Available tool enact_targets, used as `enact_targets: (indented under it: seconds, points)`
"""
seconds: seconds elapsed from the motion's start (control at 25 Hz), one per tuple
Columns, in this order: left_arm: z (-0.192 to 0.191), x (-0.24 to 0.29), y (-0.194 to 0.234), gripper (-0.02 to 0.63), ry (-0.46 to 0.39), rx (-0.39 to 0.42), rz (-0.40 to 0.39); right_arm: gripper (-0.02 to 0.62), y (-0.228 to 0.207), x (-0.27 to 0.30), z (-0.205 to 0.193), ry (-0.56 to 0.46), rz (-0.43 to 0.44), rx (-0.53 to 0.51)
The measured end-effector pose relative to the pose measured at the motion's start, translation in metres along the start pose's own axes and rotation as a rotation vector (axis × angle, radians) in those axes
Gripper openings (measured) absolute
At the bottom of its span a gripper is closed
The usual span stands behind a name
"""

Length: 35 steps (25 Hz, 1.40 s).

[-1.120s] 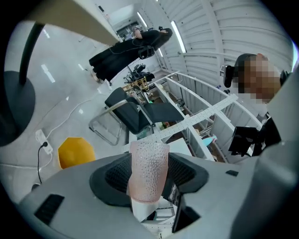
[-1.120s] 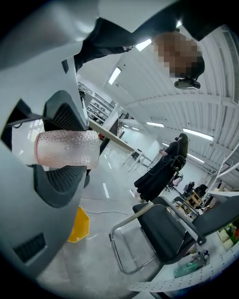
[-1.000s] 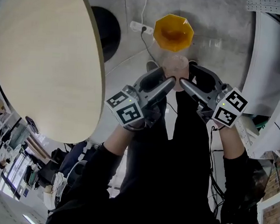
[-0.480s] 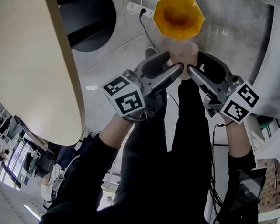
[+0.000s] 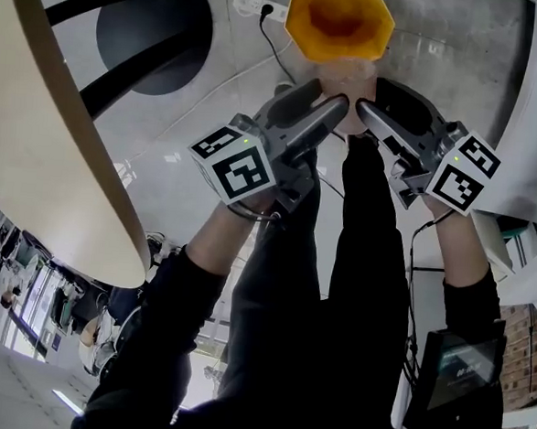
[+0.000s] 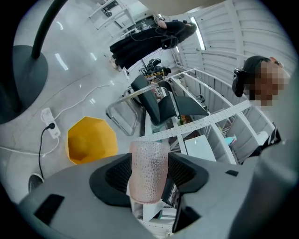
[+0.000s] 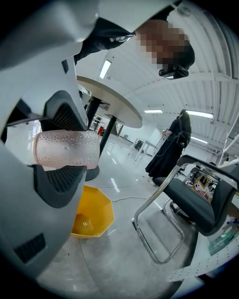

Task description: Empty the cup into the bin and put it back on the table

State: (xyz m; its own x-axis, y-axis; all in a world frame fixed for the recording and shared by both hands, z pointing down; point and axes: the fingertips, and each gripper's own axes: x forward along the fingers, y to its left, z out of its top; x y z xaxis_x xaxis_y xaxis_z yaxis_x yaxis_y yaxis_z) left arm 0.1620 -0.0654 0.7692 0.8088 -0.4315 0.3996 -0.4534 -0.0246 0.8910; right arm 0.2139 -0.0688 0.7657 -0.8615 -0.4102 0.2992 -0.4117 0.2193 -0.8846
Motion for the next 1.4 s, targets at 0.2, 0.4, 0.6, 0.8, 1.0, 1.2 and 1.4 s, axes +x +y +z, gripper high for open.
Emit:
enact_targets:
  seconds: [0.2, 0.4, 0.6, 0.8, 1.0, 1.2, 1.4]
  points:
    - [-0.003, 0.004, 0.016, 0.255, -0.004, -0.073, 0.029, 0.238, -0.014, 0.007, -0.007, -0.003, -0.019, 0.073]
    - [-0.003, 0.004, 0.023, 0.255, 0.005, -0.111, 0.043, 0.237, -0.020, 0.011, -0.009, 0.005, -0.032, 0.129]
    - [-0.002, 0.010, 0.024, 0.255, 0.022, -0.156, 0.048, 0.236, -0.025, 0.009, -0.003, -0.021, -0.053, 0.190]
    - [-0.004, 0.013, 0.032, 0.255, 0.055, -0.196, 0.075, 0.236, -0.033, 0.011, -0.003, -0.027, -0.065, 0.231]
    - [-0.009, 0.013, 0.033, 0.255, 0.083, -0.233, 0.082, 0.235, -0.037, 0.012, -0.003, -0.040, -0.078, 0.273]
    - [-0.008, 0.015, 0.036, 0.255, 0.087, -0.247, 0.092, 0.235, -0.042, 0.012, -0.003, -0.059, -0.104, 0.331]
    - [-0.011, 0.016, 0.037, 0.255, 0.078, -0.360, 0.072, 0.224, -0.042, 0.013, 0.003, -0.088, -0.130, 0.393]
